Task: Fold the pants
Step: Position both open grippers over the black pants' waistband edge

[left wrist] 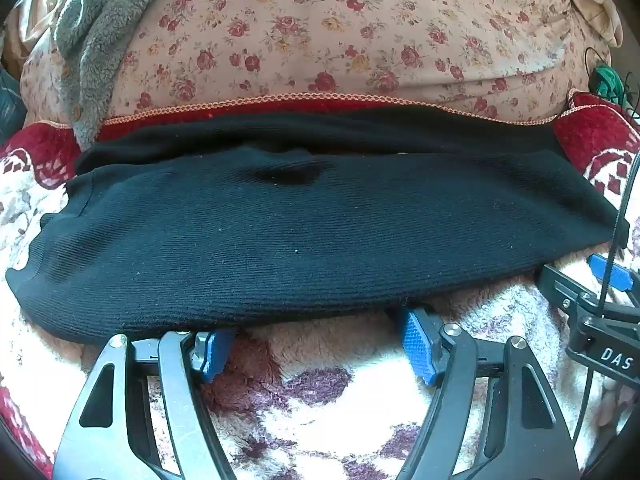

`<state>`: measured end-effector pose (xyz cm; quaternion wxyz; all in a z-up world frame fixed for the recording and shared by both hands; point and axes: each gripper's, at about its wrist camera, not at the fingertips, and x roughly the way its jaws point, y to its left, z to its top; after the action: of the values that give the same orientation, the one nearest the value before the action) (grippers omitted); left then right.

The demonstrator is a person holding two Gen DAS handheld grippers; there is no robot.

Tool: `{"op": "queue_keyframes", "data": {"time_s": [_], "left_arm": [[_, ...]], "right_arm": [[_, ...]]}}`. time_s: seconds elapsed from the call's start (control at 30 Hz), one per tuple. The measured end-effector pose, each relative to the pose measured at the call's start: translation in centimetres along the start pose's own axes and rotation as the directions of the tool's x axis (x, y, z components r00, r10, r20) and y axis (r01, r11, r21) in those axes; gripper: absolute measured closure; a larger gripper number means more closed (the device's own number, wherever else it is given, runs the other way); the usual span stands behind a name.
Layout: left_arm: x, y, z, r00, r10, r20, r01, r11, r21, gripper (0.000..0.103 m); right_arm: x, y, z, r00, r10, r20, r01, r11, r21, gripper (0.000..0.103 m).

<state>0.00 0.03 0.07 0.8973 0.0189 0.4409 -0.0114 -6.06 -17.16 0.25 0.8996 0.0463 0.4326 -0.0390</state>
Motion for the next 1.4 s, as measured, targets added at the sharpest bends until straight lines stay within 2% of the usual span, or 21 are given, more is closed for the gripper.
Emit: {"op": "queue_keyframes", "data": {"time_s": [0.13,0.2,0.27,0.37,0.5,0.57,0.93,1.4], "left_arm": [[-0.9,0.4,-0.3,1.000,-0.018,-0.019,0.018,1.000,0.008,0.032],[-1.7,0.9,-0.7,0.999,-0.033,-0.023,0.032,0.999,-0.005,0.032],[-2.4,1.3,-0.9,0.999,-0.042,-0.029,0.042,0.999,-0.019,0.032],[-4.3,2.4,-1.2,0.999,-0.054,-0.003,0.053,0.998,-0.032,0.032],[-7.1,4.7,-1.4,0.997,-0.047,0.066,0.051,0.997,-0.058,0.032],[-8.2,5.8,-1.7,0.995,-0.042,0.092,0.048,0.997,-0.067,0.032],[-8.1,9.7,-2.9,0.998,-0.009,0.063,0.018,0.990,-0.139,0.032],[-7.4,12.2,-3.3,1.000,0.013,0.024,-0.007,0.975,-0.223,0.032]], "right_arm": [[-1.0,0.3,-0.8,0.997,0.077,0.004,-0.077,0.997,-0.015,0.008],[-0.8,0.1,-0.9,0.993,0.121,-0.008,-0.121,0.993,-0.005,0.013],[-1.4,-0.4,-1.9,0.983,0.185,0.003,-0.185,0.979,0.082,0.016],[-2.8,-0.8,-3.3,0.974,0.223,0.046,-0.227,0.958,0.176,0.026],[-3.9,-1.0,-4.0,0.964,0.259,0.068,-0.268,0.928,0.260,0.027],[-5.1,-1.2,-4.5,0.963,0.255,0.087,-0.269,0.925,0.269,0.027],[-8.1,-2.0,-4.1,0.956,0.273,0.103,-0.292,0.915,0.278,0.027],[-7.7,-3.3,-3.7,0.962,0.264,0.075,-0.273,0.904,0.329,0.027]]}}
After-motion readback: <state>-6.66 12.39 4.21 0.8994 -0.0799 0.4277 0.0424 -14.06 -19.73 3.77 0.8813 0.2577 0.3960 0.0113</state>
